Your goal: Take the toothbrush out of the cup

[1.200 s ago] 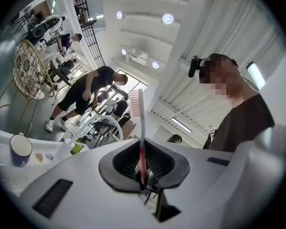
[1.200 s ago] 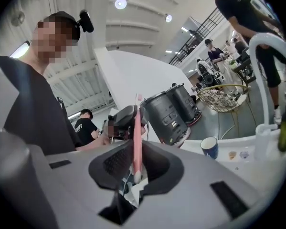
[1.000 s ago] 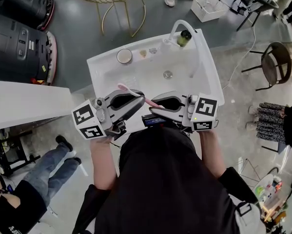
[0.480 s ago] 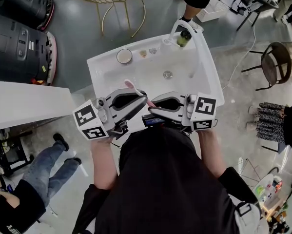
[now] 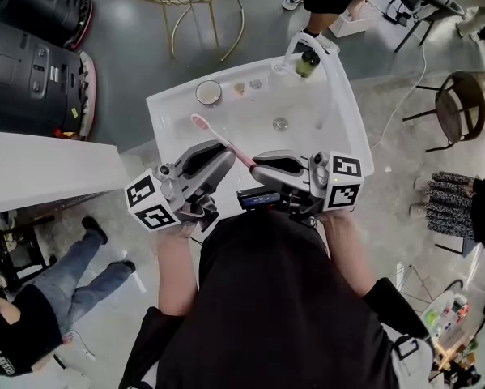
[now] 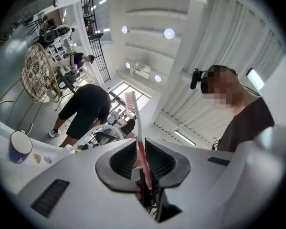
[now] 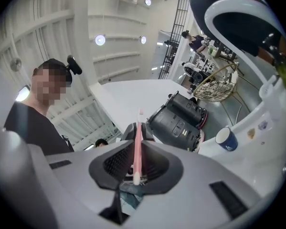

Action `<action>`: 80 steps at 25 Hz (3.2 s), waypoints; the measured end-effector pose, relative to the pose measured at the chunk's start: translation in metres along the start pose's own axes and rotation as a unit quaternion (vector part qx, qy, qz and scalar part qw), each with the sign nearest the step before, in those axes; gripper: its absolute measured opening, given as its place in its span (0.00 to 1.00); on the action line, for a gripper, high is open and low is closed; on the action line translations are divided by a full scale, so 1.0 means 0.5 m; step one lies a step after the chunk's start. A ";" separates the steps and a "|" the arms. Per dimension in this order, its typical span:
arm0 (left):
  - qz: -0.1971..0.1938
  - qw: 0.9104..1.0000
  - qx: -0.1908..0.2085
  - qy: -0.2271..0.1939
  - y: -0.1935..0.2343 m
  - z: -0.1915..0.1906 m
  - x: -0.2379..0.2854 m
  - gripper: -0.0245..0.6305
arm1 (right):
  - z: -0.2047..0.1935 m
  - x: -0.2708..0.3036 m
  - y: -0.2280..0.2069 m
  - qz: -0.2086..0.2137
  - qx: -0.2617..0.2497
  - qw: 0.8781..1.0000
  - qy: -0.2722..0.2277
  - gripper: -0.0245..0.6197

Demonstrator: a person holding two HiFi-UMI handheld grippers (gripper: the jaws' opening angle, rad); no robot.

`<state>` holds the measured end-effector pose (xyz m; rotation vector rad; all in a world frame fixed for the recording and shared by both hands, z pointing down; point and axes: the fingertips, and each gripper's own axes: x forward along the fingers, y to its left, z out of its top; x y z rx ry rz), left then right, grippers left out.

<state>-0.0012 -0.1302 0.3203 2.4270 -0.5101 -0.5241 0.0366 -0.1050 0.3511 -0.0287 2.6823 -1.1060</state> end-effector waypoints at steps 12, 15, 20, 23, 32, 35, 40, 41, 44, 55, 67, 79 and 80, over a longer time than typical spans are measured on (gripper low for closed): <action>-0.045 0.998 0.026 0.036 -0.047 -0.017 0.036 0.10 | -0.051 0.033 0.022 -0.005 -0.089 0.991 0.098 0.12; -0.035 0.999 0.020 0.021 -0.037 -0.010 0.035 0.13 | -0.033 0.033 0.012 -0.004 -0.058 0.997 0.056 0.12; -0.006 1.000 0.003 -0.003 -0.006 -0.003 0.019 0.21 | 0.017 0.007 0.001 0.007 -0.003 1.000 -0.030 0.12; 0.005 1.000 -0.003 -0.016 0.004 0.001 0.006 0.21 | 0.047 -0.013 -0.001 0.004 0.000 0.998 -0.056 0.12; 0.016 0.999 -0.005 -0.031 -0.003 0.009 -0.007 0.05 | 0.130 -0.081 -0.002 -0.048 -0.048 0.995 -0.072 0.12; 0.009 1.000 -0.004 -0.026 -0.009 0.006 0.000 0.05 | 0.141 -0.080 0.006 -0.050 -0.056 0.994 -0.074 0.12; 0.010 1.000 -0.001 -0.017 -0.014 0.004 0.015 0.05 | 0.144 -0.066 0.017 -0.050 -0.068 0.995 -0.061 0.12; 0.012 1.000 0.000 -0.016 -0.014 0.004 0.016 0.05 | 0.145 -0.065 0.018 -0.052 -0.070 0.994 -0.059 0.12; 0.017 1.000 0.000 -0.018 -0.012 0.004 0.014 0.05 | 0.144 -0.066 0.014 -0.060 -0.075 0.994 -0.055 0.12; 0.022 1.000 -0.004 -0.019 -0.005 -0.004 0.010 0.05 | 0.111 -0.049 0.015 -0.054 -0.082 0.995 -0.032 0.12; 0.023 1.000 -0.008 -0.016 -0.005 -0.007 0.014 0.05 | 0.108 -0.045 0.021 -0.048 -0.084 0.995 -0.026 0.12; 0.019 1.000 -0.012 -0.010 -0.006 -0.016 0.021 0.05 | 0.101 -0.036 0.028 -0.036 -0.081 0.996 -0.020 0.12; 0.019 1.000 -0.012 -0.010 -0.007 -0.017 0.022 0.05 | 0.100 -0.036 0.028 -0.036 -0.081 0.996 -0.019 0.12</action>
